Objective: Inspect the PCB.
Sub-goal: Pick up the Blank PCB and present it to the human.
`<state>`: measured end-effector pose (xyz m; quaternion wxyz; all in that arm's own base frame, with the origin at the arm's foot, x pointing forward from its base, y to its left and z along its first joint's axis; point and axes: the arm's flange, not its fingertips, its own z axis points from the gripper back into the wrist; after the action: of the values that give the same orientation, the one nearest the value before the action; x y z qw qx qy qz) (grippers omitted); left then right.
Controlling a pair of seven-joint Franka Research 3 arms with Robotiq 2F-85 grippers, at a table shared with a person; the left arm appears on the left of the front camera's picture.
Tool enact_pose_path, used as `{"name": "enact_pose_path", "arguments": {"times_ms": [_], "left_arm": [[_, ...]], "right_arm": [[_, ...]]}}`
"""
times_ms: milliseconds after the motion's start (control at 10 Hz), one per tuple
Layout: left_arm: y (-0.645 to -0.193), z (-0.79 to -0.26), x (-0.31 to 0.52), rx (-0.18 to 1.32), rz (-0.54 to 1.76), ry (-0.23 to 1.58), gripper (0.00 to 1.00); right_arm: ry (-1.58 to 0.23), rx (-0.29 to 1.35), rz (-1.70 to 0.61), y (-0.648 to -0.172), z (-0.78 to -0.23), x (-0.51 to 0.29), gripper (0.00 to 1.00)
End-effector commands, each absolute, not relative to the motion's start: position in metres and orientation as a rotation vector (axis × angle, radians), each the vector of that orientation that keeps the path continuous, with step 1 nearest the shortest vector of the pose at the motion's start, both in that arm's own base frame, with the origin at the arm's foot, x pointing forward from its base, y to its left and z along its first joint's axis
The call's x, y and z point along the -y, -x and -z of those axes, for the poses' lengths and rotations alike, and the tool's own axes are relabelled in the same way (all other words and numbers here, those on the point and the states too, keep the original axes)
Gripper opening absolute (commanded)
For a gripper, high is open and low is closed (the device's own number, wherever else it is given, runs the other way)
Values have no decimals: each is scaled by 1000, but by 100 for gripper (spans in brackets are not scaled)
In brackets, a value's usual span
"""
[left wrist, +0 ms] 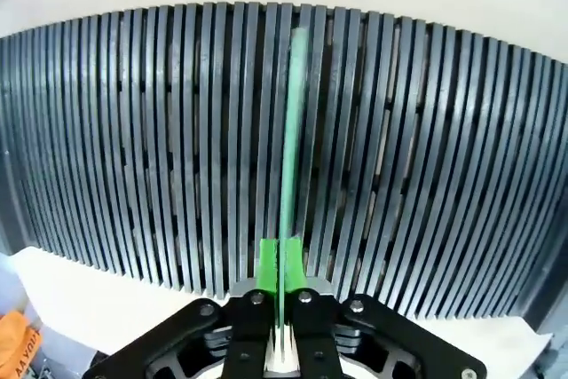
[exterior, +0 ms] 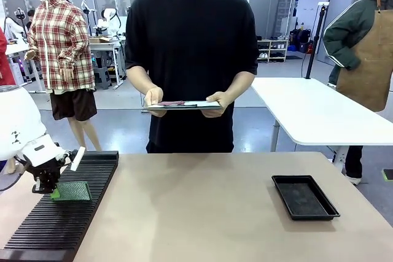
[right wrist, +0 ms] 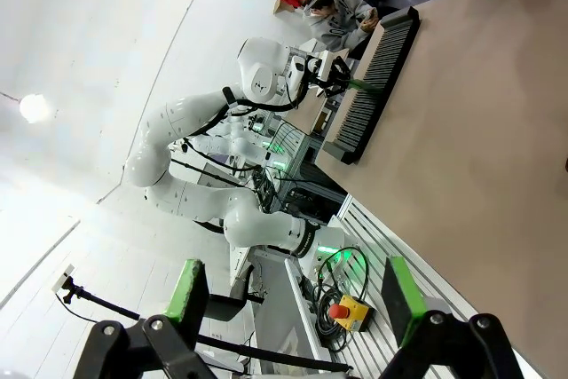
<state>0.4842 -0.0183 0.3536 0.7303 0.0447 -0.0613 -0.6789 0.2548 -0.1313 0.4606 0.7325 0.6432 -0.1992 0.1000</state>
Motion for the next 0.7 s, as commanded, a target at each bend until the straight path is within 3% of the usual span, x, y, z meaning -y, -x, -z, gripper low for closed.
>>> {"name": "enact_pose_path", "arguments": {"times_ms": [0, 300, 600], "left_arm": [[-489, -363, 12, 134, 1486, -57, 0], [-468, -417, 10, 237, 1459, -92, 0], [-460, -475, -14, 335, 1312, 170, 0]], "right_arm": [[-1423, 453, -234, -255, -462, 133, 100], [-1423, 453, -234, -255, -462, 133, 100], [-1423, 453, -234, -255, -462, 133, 100]]}}
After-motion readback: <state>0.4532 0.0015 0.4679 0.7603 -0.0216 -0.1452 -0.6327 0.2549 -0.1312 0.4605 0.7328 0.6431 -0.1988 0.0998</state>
